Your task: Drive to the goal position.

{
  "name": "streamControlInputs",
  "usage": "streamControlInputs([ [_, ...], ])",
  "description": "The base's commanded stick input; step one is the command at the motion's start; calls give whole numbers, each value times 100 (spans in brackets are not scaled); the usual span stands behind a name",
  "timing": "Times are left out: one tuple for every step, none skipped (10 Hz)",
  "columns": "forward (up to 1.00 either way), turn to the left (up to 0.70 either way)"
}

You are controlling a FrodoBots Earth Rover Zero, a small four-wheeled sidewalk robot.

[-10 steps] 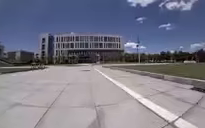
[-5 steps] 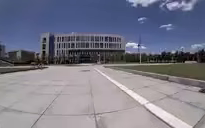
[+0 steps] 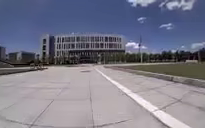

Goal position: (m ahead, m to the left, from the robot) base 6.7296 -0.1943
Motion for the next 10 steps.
streamControlInputs([
  [50,0],
  [50,0],
  [50,0],
  [50,0],
  [50,0],
  [50,0],
  [50,0],
  [50,0],
  [50,0],
  [50,0],
])
